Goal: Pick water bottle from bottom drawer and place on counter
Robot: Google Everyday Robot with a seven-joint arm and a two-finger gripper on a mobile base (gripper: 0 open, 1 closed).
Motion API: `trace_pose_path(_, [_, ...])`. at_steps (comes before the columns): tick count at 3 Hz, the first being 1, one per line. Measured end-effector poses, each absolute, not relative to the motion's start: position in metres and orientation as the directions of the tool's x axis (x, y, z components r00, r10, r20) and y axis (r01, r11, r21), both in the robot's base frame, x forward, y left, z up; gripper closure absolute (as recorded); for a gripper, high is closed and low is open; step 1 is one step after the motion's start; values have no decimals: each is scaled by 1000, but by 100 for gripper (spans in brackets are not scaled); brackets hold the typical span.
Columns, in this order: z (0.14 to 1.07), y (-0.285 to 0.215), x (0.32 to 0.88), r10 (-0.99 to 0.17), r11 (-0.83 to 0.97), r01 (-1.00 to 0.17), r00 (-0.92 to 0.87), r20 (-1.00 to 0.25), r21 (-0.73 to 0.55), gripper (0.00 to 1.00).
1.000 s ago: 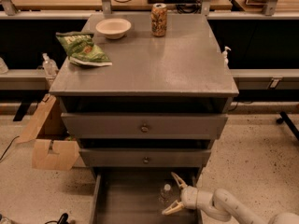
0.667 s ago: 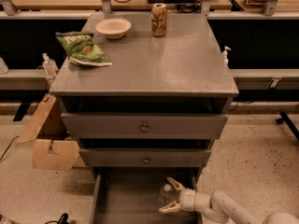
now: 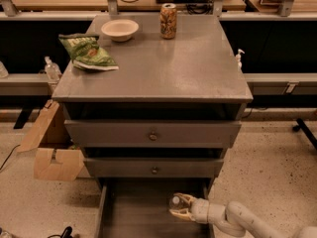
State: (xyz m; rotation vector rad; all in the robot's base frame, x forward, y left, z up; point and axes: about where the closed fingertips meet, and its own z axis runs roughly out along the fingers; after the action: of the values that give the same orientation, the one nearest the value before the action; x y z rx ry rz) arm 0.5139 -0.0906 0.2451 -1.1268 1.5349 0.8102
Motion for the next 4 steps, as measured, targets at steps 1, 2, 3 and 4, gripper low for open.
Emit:
trace_pose_path(1, [349, -110, 494, -267, 339, -937, -6, -964, -88, 95])
trace_pose_path(2, [442, -118, 457, -241, 319, -946, -22, -970, -58, 100])
trace_pose_path(3, [569, -140, 448, -187, 323, -946, -52, -981, -11, 100])
trace_pose_path(4, [661, -164, 464, -164, 366, -930, -62, -984, -2, 100])
